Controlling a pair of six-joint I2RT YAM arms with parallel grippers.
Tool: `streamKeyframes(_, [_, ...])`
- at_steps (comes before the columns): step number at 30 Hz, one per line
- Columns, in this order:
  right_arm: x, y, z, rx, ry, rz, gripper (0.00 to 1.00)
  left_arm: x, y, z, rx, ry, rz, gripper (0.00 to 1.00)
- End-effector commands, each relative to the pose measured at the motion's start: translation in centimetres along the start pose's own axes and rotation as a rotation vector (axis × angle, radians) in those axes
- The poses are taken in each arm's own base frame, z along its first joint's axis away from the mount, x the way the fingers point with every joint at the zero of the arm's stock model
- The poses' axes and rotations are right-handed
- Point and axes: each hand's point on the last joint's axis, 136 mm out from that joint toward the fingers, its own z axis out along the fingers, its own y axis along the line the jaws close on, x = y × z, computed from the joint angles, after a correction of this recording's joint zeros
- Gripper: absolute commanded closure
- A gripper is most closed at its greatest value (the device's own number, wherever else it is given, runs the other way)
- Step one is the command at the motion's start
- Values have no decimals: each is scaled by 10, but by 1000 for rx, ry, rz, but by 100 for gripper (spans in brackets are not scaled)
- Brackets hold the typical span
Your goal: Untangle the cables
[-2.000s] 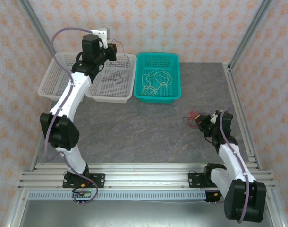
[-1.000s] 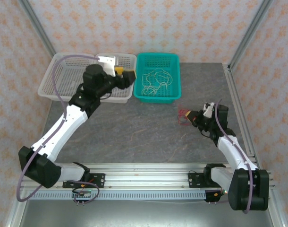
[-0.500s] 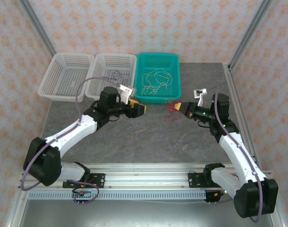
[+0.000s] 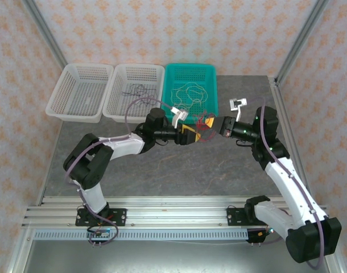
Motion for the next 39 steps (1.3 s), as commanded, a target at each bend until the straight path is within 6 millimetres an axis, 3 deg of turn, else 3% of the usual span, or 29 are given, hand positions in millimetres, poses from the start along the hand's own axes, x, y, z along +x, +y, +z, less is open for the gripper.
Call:
streamKeyframes(1, [-21, 27, -1, -67, -58, -73, 100, -22, -31, 7, 99, -35, 93, 27])
streamKeyframes(7, [-23, 30, 2, -94, -58, -56, 100, -47, -34, 18, 116, -117, 90, 28])
streamKeyframes(12, [-23, 28, 0, -79, -80, -55, 100, -46, -59, 40, 197, -75, 105, 43])
streamKeyframes(16, [-24, 24, -3, -57, -112, -60, 100, -39, -57, 44, 171, -61, 118, 60])
streamKeyframes(20, [-24, 14, -4, -24, -138, -48, 100, -38, -45, 41, 107, -89, 93, 98])
streamKeyframes(22, [-24, 5, -5, 22, -155, -41, 100, -39, -37, 38, 62, -108, 81, 100])
streamKeyframes(26, [-24, -21, -13, 161, -188, -28, 100, -41, -23, 23, -7, -143, 58, 100])
streamKeyframes(28, [-24, -43, -22, 272, -218, -4, 100, -41, -14, 13, -52, -152, 40, 100])
streamKeyframes(34, [-16, -116, -70, 592, -342, 134, 100, -16, 4, -23, -199, -116, 63, 100])
streamKeyframes(39, [-3, -159, -103, 766, -425, 239, 100, -5, 5, -50, -290, -105, 87, 100])
